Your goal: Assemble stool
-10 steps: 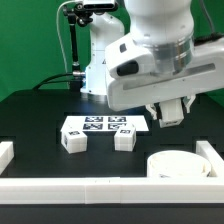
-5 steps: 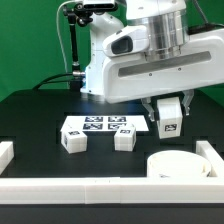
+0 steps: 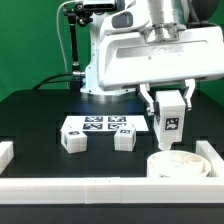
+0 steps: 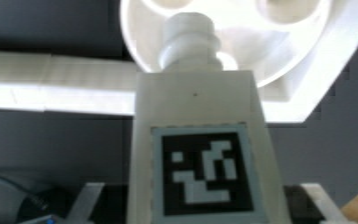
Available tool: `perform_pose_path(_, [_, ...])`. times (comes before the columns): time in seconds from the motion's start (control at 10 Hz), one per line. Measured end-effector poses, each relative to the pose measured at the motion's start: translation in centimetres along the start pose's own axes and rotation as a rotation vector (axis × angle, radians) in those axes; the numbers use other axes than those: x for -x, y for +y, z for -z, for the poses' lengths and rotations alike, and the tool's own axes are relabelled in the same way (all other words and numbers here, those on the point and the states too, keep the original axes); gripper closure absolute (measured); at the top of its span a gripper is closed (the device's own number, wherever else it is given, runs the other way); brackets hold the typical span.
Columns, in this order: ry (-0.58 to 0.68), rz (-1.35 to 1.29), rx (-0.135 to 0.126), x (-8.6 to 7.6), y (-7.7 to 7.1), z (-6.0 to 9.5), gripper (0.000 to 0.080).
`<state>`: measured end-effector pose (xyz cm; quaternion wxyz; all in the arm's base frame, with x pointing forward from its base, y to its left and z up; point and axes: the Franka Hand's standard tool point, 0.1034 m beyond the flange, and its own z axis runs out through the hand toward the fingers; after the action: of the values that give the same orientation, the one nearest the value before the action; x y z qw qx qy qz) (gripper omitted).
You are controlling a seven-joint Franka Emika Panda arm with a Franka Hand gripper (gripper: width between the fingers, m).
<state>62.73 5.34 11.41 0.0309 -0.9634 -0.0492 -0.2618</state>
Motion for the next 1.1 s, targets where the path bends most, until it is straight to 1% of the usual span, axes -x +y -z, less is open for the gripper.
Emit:
perform_pose_path(0.1, [0.032,0.0,0.012,0.2,0.3,-0.1,0.0462])
perform_pose_path(0.2, [0.028,0.008,0.011,0.3,0.3,-0.4,0.0462])
perform_pose_path(0.4, [0.019,0.019,0.004,-0.5,0.2,-0.7,0.0462])
perform_pose_path(0.5, [0.02,0.03,-0.004,-0.9,-0.1,-1.3,0.0462])
perform_pose_path(0.6, [0.022,0.057,-0.013,-1.3,-0.3,-2.4,0.0462])
perform_pose_path(0.7, [0.024,0.095,-0.021,-1.8,0.0,-3.2,0.0462])
perform_pose_path(1.0, [0.025,0.088,-0.022,-1.8,0.0,-3.3,0.0462])
perform_pose_path(1.1, [0.026,0.087,-0.025,-1.9,-0.2,-3.2,0.0462])
